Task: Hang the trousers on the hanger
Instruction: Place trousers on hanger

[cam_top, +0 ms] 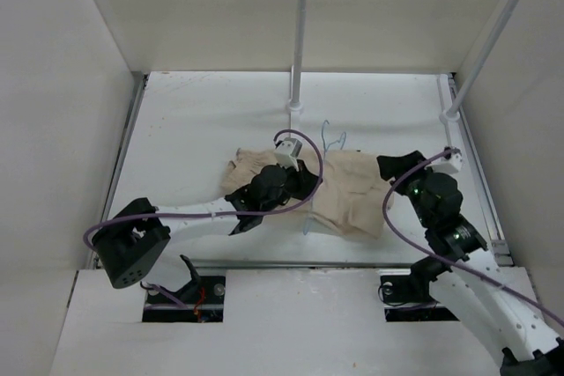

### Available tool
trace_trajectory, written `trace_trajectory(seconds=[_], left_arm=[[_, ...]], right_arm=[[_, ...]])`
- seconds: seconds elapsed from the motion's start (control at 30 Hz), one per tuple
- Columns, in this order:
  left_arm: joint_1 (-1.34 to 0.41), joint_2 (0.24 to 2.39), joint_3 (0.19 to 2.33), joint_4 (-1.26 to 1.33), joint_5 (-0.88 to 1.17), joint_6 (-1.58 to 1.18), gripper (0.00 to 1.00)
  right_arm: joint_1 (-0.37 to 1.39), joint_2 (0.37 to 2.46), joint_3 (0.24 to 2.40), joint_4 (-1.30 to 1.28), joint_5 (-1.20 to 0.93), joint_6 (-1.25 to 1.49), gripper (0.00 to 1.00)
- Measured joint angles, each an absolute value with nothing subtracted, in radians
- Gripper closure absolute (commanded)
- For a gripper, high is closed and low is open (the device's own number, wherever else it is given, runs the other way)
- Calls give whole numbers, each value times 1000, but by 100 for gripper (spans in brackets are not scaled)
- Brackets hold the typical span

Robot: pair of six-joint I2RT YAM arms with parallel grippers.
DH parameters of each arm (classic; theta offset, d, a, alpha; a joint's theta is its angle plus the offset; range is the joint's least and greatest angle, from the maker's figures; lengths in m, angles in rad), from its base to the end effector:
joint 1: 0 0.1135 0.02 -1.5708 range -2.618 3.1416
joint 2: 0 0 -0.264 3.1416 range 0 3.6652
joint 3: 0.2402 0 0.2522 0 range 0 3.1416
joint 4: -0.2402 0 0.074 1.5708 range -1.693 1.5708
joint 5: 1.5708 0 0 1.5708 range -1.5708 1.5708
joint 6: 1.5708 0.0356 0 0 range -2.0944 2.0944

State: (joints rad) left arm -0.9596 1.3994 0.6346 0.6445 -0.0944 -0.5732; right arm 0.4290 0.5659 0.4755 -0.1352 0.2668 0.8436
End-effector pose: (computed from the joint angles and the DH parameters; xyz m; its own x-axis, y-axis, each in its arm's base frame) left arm 0.1760 -0.2453 0.2342 -0.4709 -0.2688 -0.8402 0.6025 0.5977 -0.5289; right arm 0.1422 0.0547 0.2685 -0.2604 0.6733 -0.6920 0.0406 0.7237 0.6889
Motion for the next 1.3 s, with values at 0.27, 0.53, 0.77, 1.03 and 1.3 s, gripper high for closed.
trace_trajectory(seconds=[0.27, 0.53, 0.77, 1.03, 1.3], left_arm=[[-961, 1399, 635, 647, -95, -573, 100], [-963, 1399, 635, 650, -98, -580, 100], [-970, 1399, 635, 656, -99, -584, 100], [-970, 1399, 634, 662, -100, -587, 100], [-969, 1394, 625, 686, -112, -596, 74]], right_arm=[[468, 649, 502, -84, 204, 830, 51], [642, 983, 502, 189, 125, 892, 44], [656, 1114, 502, 354, 121, 938, 57], [656, 1206, 502, 488, 122, 969, 79], [661, 1200, 503, 538, 124, 1003, 91]])
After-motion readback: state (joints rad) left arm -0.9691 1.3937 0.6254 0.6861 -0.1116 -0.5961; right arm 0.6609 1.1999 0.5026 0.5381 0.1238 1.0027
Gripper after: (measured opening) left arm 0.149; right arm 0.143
